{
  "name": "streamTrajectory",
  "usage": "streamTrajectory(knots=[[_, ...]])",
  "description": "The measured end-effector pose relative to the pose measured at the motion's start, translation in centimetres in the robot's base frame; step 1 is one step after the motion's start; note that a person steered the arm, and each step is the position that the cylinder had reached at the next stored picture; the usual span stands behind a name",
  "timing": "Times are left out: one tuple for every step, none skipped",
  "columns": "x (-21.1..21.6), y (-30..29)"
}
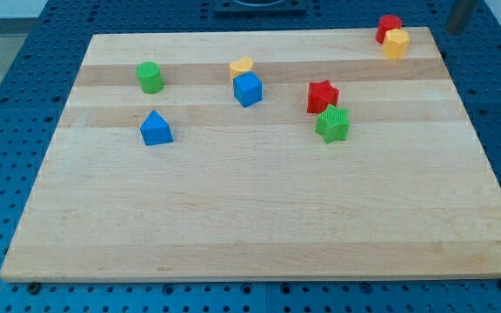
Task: Push the red star closer to the blue cube
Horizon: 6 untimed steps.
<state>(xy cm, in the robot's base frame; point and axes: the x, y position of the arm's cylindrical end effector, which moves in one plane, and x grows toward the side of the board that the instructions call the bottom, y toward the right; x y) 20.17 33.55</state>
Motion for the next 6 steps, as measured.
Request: streamTrajectory(knots=[[0.1, -0.1], [0.1, -0.1], [1.2, -1.8], [6.1, -8.9], [6.0, -8.5], [9.8, -10.6]])
